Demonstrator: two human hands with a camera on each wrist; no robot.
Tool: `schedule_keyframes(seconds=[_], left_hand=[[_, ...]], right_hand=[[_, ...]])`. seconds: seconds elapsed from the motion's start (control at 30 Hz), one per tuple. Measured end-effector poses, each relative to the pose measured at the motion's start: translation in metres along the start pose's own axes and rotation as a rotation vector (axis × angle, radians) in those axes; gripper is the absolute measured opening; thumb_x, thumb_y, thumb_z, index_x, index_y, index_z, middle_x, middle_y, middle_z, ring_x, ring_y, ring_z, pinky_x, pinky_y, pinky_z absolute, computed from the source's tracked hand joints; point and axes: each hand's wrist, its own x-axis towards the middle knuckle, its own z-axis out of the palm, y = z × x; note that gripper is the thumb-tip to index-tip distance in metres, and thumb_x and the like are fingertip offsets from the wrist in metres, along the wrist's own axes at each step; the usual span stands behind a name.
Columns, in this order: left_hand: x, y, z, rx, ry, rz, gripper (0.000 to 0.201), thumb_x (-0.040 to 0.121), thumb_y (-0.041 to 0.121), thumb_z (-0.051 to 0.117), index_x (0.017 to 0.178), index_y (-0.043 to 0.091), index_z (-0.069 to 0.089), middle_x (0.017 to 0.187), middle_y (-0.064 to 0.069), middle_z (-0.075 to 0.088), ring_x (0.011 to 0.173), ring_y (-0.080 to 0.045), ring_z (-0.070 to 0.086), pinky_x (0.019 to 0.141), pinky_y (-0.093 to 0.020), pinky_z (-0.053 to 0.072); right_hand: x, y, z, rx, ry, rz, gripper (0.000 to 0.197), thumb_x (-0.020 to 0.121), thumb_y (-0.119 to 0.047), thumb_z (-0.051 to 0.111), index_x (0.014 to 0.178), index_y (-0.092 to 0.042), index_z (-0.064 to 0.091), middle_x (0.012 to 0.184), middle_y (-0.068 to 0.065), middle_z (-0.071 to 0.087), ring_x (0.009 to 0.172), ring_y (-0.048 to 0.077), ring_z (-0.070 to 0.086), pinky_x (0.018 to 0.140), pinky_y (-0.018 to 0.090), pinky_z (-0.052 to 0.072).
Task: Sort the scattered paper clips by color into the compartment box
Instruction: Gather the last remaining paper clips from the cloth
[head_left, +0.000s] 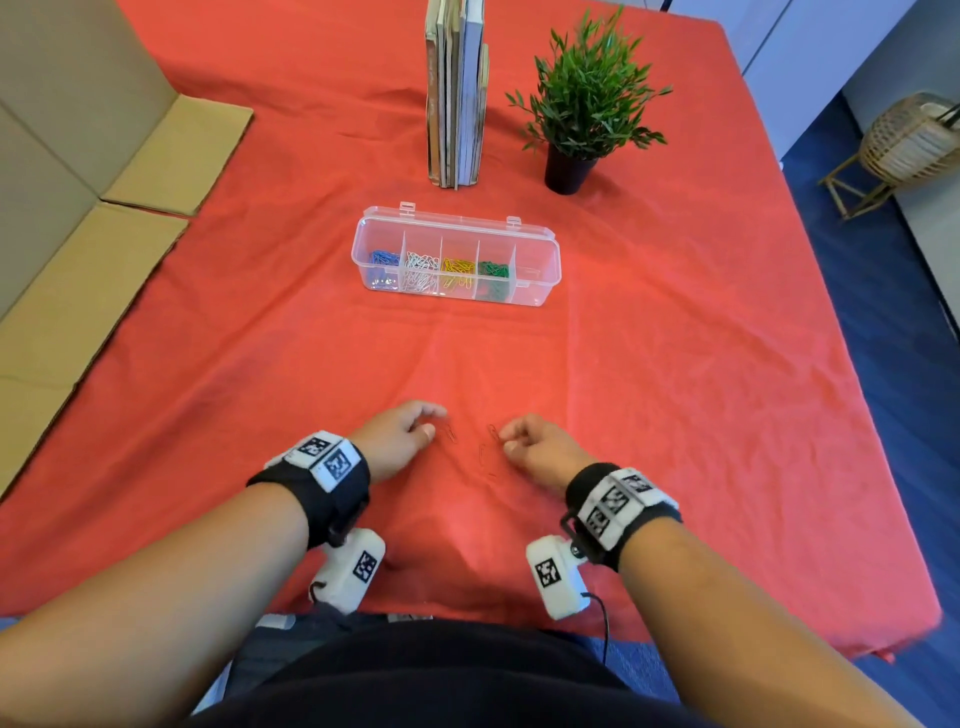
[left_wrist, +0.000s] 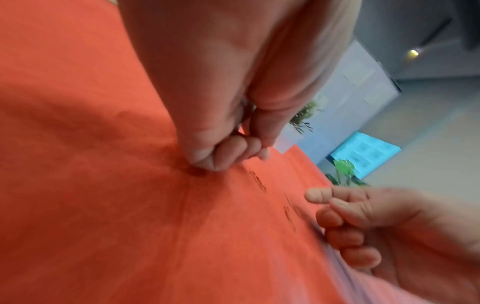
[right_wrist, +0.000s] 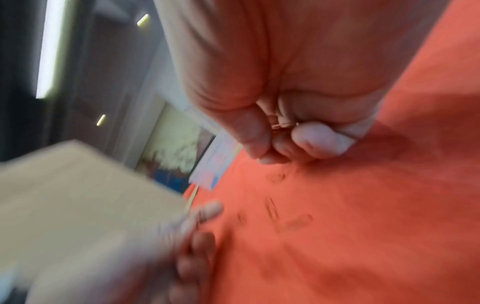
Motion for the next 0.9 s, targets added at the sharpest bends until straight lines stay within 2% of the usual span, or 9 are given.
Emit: schedule_keyframes(seconds=[0.07, 0.13, 0.2, 0.27, 0.33, 0.4, 0.53, 0.77, 0.9], left_hand=[[0.001, 0.004, -0.003, -0.363, -0.036, -0.154, 0.023, 0.095, 0.01, 0.039, 0.091, 0.02, 0.06, 0.065, 0.002, 0.042, 0.052, -0.009, 0.037, 0.043, -0.016, 0.031], [0.002, 0.011, -0.006, -0.661, -0.051, -0.306, 0.022, 0.091, 0.014, 0.041, 0.076, 0.018, 0.057, 0.064, 0.002, 0.046, 0.048, -0.008, 0.041, 0.042, -0.017, 0.031], [0.002, 0.017, -0.007, -0.765, -0.06, -0.381, 0.027, 0.092, 0.026, 0.041, 0.067, 0.019, 0.05, 0.063, 0.002, 0.049, 0.045, -0.008, 0.044, 0.043, -0.018, 0.034], [0.006, 0.021, -0.003, -0.775, -0.031, -0.397, 0.035, 0.094, 0.036, 0.041, 0.063, 0.019, 0.044, 0.061, 0.002, 0.046, 0.043, -0.008, 0.043, 0.041, -0.016, 0.036], [0.011, 0.023, 0.003, -0.58, 0.029, -0.312, 0.037, 0.093, 0.041, 0.044, 0.064, 0.019, 0.046, 0.06, 0.002, 0.042, 0.047, -0.011, 0.039, 0.044, -0.019, 0.034], [0.015, 0.022, 0.006, -0.111, 0.106, -0.104, 0.031, 0.091, 0.041, 0.05, 0.07, 0.019, 0.057, 0.067, 0.0, 0.054, 0.058, -0.017, 0.049, 0.055, -0.026, 0.037], [0.017, 0.017, 0.007, 0.539, 0.131, 0.164, 0.023, 0.082, 0.032, 0.062, 0.102, 0.021, 0.067, 0.101, -0.007, 0.065, 0.095, -0.025, 0.062, 0.082, -0.029, 0.044], [0.015, 0.004, 0.009, 0.562, 0.095, 0.158, 0.013, 0.085, 0.023, 0.057, 0.093, 0.014, 0.062, 0.088, 0.0, 0.044, 0.094, -0.029, 0.058, 0.083, -0.032, 0.042], [0.012, 0.004, 0.008, 0.491, 0.119, 0.155, 0.014, 0.087, 0.02, 0.053, 0.095, 0.01, 0.059, 0.095, -0.01, 0.057, 0.098, -0.031, 0.057, 0.083, -0.032, 0.04]], right_hand=[[0.002, 0.001, -0.01, 0.419, 0.003, 0.089, 0.026, 0.09, 0.0, 0.042, 0.082, -0.021, 0.056, 0.064, -0.001, 0.044, 0.042, 0.003, 0.043, 0.036, 0.017, 0.036], [0.002, -0.003, -0.018, 0.67, -0.008, 0.152, 0.023, 0.091, -0.003, 0.042, 0.078, -0.014, 0.057, 0.062, 0.0, 0.043, 0.046, 0.007, 0.045, 0.035, 0.015, 0.036], [0.007, -0.007, -0.018, 0.567, 0.006, 0.151, 0.021, 0.091, -0.006, 0.047, 0.073, -0.015, 0.054, 0.064, 0.002, 0.045, 0.053, 0.011, 0.046, 0.039, 0.017, 0.041], [0.015, -0.01, -0.013, 0.108, 0.047, 0.077, 0.019, 0.088, -0.012, 0.052, 0.07, -0.02, 0.053, 0.072, 0.005, 0.055, 0.063, 0.016, 0.051, 0.055, 0.027, 0.049], [0.021, -0.014, -0.004, -0.332, 0.113, -0.03, 0.008, 0.085, -0.02, 0.055, 0.076, -0.02, 0.056, 0.09, 0.01, 0.063, 0.082, 0.022, 0.057, 0.076, 0.029, 0.046], [0.023, -0.015, 0.005, -0.558, 0.151, -0.127, 0.017, 0.084, -0.026, 0.056, 0.093, -0.012, 0.058, 0.108, 0.015, 0.058, 0.1, 0.029, 0.056, 0.089, 0.032, 0.044], [0.024, -0.016, 0.022, -0.817, 0.191, -0.214, 0.03, 0.087, -0.018, 0.045, 0.115, -0.006, 0.048, 0.119, 0.016, 0.047, 0.109, 0.037, 0.05, 0.091, 0.045, 0.047], [0.024, -0.012, 0.02, -0.74, 0.047, -0.185, 0.028, 0.09, -0.022, 0.044, 0.108, -0.001, 0.052, 0.115, 0.022, 0.056, 0.106, 0.037, 0.057, 0.09, 0.039, 0.046], [0.01, -0.016, 0.03, -0.84, 0.066, -0.196, 0.034, 0.091, -0.022, 0.046, 0.119, -0.002, 0.044, 0.122, 0.022, 0.049, 0.11, 0.04, 0.054, 0.094, 0.045, 0.047]])
